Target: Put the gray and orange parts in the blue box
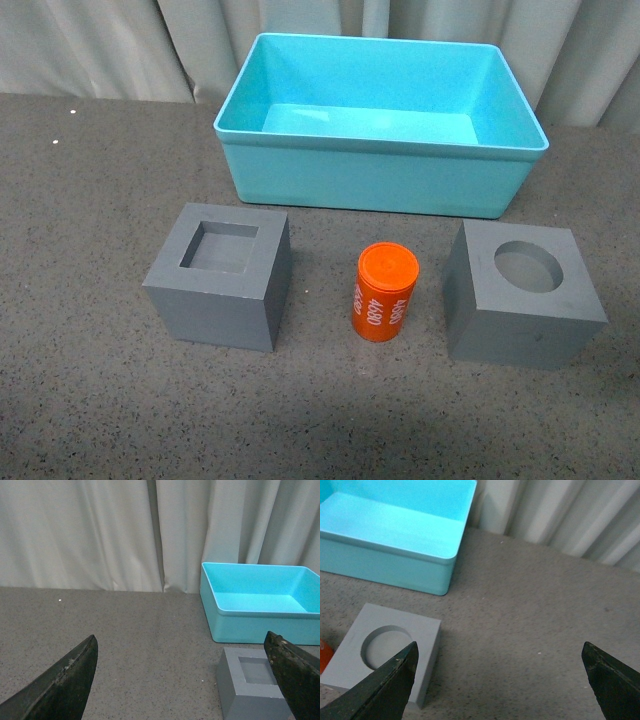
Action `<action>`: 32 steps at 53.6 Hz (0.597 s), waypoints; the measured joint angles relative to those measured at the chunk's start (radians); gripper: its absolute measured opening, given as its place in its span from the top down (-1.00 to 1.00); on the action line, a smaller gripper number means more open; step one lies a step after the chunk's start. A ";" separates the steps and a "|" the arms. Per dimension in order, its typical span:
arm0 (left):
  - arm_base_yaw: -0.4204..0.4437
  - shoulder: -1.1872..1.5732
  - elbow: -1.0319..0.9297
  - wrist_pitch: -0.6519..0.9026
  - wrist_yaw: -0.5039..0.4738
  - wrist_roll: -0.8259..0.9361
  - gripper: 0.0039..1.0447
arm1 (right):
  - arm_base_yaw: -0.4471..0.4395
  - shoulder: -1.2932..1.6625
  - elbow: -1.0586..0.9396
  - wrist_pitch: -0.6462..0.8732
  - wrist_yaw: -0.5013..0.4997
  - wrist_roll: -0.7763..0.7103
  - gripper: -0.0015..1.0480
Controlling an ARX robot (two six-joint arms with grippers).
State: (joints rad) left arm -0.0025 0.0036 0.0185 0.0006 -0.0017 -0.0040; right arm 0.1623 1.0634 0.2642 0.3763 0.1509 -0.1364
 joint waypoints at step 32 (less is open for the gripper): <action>0.000 0.000 0.000 0.000 0.000 0.000 -0.88 | 0.047 0.554 0.285 -0.112 -0.086 0.225 -0.81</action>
State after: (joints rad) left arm -0.0025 0.0036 0.0185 0.0006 -0.0021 -0.0040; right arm 0.2096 1.6176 0.5488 0.2646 0.0647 0.0887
